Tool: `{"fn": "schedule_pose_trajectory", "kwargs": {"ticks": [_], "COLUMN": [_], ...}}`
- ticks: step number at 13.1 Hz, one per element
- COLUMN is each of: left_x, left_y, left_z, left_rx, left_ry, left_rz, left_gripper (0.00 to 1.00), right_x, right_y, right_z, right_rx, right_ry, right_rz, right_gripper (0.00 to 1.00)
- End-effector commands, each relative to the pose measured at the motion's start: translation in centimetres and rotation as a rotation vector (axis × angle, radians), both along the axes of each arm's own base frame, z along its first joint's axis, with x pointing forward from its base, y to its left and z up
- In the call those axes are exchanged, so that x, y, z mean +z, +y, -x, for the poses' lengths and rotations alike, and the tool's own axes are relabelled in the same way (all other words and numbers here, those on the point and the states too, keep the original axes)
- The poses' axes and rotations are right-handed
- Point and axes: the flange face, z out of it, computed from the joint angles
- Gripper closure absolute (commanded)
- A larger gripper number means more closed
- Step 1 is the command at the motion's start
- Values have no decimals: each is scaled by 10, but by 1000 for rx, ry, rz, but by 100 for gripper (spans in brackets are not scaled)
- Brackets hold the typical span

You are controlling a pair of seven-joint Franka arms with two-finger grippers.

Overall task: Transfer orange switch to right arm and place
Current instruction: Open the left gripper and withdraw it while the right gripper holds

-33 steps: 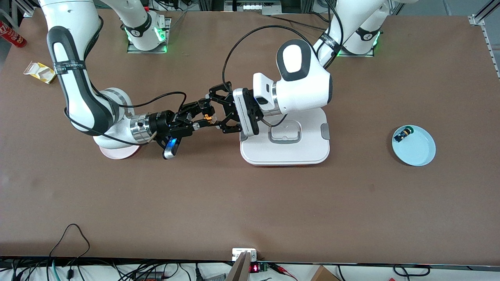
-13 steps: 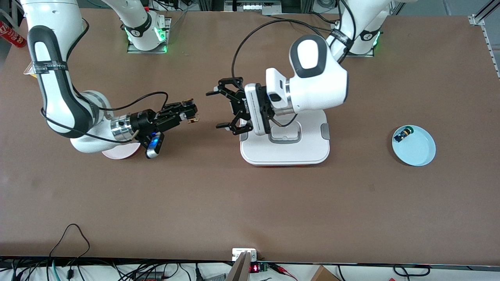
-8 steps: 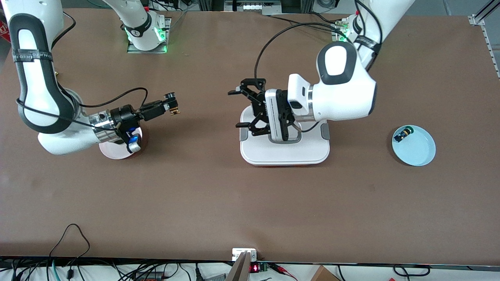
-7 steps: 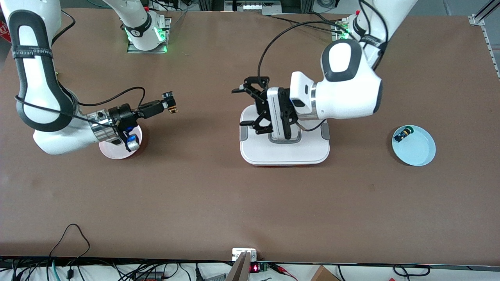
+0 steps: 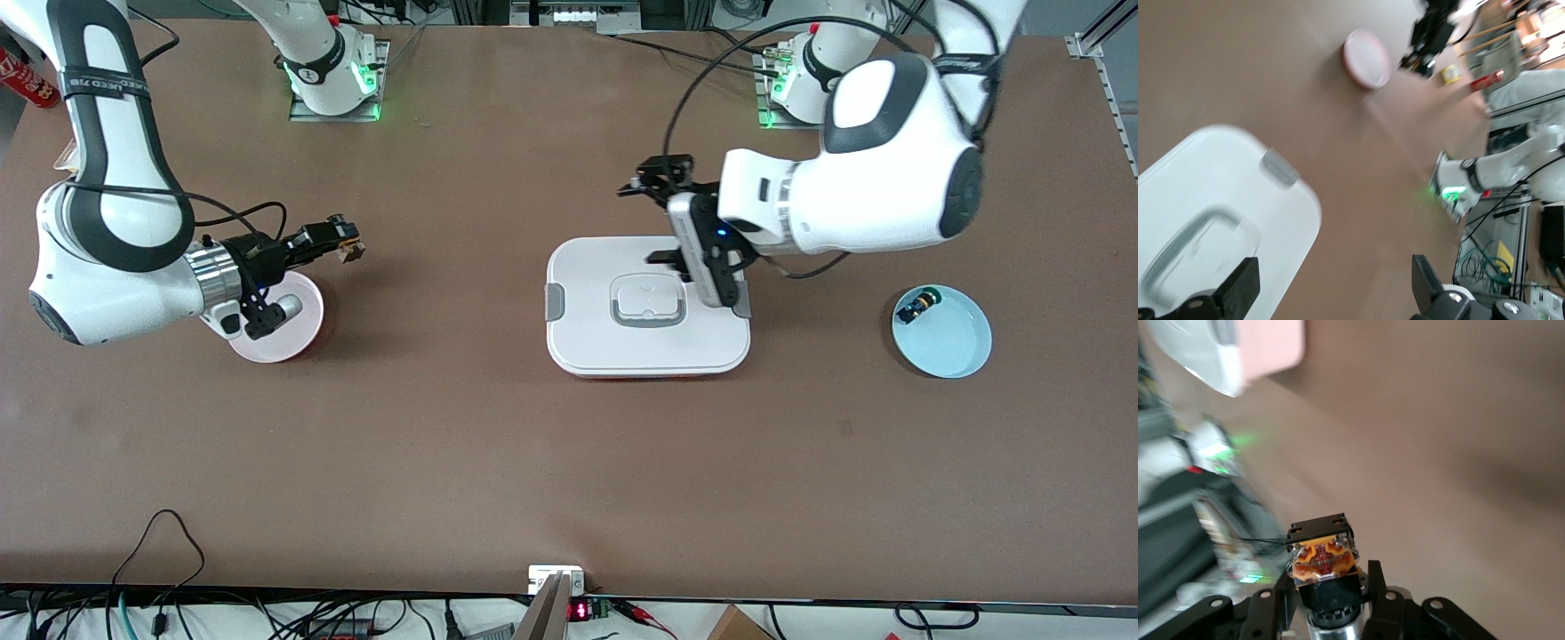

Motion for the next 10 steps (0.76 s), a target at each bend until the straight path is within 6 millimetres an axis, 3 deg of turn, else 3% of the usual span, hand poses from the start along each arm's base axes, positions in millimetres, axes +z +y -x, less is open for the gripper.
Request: {"fn": "schedule_pose_trajectory", "kwargs": {"ticks": [1, 3, 5, 10], "left_x": [23, 31, 37, 29], "left_y": [68, 91, 105, 138], "left_z": [-10, -17, -22, -10], "left_rx": [75, 71, 93, 370], "left_ry": [21, -110, -173, 18], "left_rz": [-271, -522, -658, -915], "left_gripper": [0, 0, 0, 0], "right_x": [8, 6, 8, -7], "right_y": [-10, -23, -33, -46], "right_z": [-8, -16, -26, -35], "right_rx": [234, 415, 572, 910], "right_ry": [-191, -296, -398, -541], "right_rz": [70, 115, 145, 136], "right_gripper": [77, 77, 77, 77]}}
